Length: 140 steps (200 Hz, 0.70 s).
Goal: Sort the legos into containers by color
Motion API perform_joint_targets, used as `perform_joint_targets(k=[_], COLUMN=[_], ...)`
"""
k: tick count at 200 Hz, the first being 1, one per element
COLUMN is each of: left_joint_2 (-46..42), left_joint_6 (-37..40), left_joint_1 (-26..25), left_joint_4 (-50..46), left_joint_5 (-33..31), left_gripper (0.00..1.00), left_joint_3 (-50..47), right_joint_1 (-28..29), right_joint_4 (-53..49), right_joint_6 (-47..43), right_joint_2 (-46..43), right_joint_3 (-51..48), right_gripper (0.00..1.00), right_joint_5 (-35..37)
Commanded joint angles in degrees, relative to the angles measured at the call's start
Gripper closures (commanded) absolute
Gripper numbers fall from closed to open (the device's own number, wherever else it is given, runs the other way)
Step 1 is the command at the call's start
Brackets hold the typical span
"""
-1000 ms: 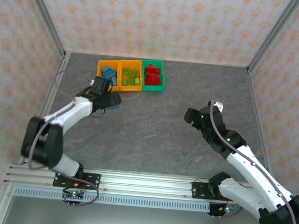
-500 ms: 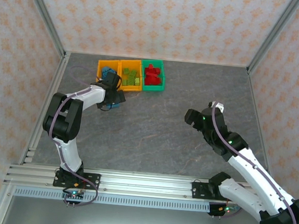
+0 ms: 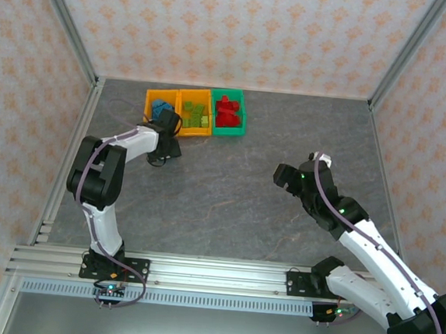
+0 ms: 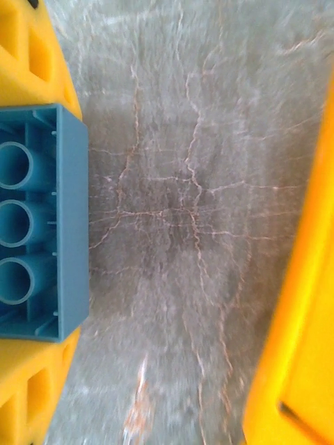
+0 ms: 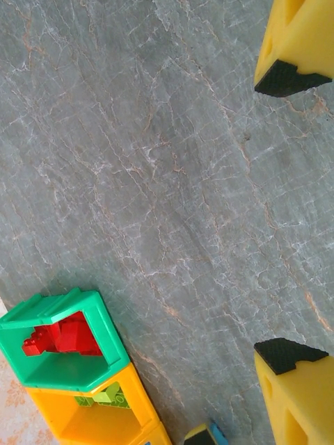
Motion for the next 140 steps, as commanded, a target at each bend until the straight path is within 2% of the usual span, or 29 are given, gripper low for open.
perform_joint_targets(k=[1,18,35,71,82,92,99,110,125,140], left_joint_2=[-8.0,-7.2,-2.5,10.4,12.5,13.4,13.2,11.7,7.7,1.2], left_joint_6=[0.1,2.6,3.5,4.9,5.9,6.9,7.3,7.8,8.1,7.8], left_joint_1=[0.1,1.1,3.1,6.1,6.2,6.2,6.2,6.1,5.7,4.8], left_joint_4=[-0.8,-0.7,-0.6,-2.8,-3.3,-3.5,-3.5,-3.1,-1.5,0.4], left_joint_5=[-5.6,-9.1,-10.2,-5.6,-4.9,-4.0,-3.4,-2.9,-2.2,-2.1], left_gripper=[0.46,0.46,0.46,0.45,0.4,0.29,0.21,0.16,0.14,0.14], left_joint_3=[1.5,5.5,10.9,26.7,30.0,31.9,32.5,31.9,28.7,23.7], right_joint_1=[-0.2,-0.1,-0.1,-0.1,-0.1,-0.1,-0.1,-0.1,-0.1,-0.1], right_joint_4=[0.1,0.4,0.2,-0.6,-0.9,-1.3,-1.5,-1.7,-1.9,-1.8], right_joint_6=[0.6,0.6,0.5,0.3,0.1,0.0,-0.2,-0.4,-0.2,0.3], right_joint_2=[-0.6,-0.6,-0.6,-0.8,-0.9,-1.0,-1.1,-1.0,-1.1,-1.2], right_joint_3=[0.2,0.4,0.6,0.7,0.8,0.7,0.7,0.7,0.4,0.0], right_gripper=[0.08,0.08,0.08,0.08,0.08,0.08,0.08,0.07,0.0,0.01], right_joint_5=[-0.3,-0.8,-0.9,-0.9,-0.9,-0.6,-0.3,0.7,3.2,8.0])
